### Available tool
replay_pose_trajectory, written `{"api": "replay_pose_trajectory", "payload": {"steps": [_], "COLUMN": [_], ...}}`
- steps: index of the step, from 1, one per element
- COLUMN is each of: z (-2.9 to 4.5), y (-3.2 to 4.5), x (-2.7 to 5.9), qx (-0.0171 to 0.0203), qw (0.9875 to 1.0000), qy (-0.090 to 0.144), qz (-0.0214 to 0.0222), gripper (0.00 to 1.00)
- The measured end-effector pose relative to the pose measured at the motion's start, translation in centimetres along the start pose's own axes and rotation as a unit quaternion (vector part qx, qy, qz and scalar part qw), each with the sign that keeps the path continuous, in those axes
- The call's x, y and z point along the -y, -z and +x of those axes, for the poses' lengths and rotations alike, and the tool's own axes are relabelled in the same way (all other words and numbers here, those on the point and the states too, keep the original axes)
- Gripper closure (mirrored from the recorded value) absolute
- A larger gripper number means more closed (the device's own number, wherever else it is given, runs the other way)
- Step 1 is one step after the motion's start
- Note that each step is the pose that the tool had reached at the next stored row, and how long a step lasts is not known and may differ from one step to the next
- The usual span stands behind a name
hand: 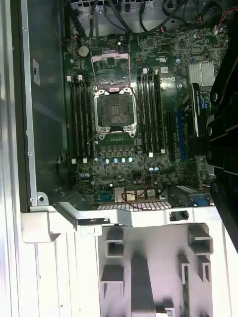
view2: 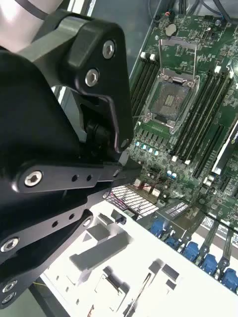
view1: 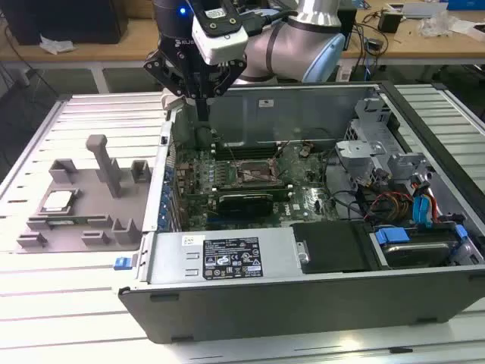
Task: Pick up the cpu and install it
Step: 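Reach for the cpu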
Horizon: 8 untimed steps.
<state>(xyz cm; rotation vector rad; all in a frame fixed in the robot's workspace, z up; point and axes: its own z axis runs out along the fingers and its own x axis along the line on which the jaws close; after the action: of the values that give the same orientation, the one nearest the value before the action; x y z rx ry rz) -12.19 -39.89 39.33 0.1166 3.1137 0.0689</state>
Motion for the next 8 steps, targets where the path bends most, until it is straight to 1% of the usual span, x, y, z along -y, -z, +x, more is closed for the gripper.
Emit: {"api": "replay_pose_trajectory", "payload": {"steps": [8], "z": [0.00], "y": [0.00], "x": [0.00], "qx": [0.0000], "qw": [1.0000], "qy": [0.000], "qz": [0.0000], "gripper": [0.89]}}
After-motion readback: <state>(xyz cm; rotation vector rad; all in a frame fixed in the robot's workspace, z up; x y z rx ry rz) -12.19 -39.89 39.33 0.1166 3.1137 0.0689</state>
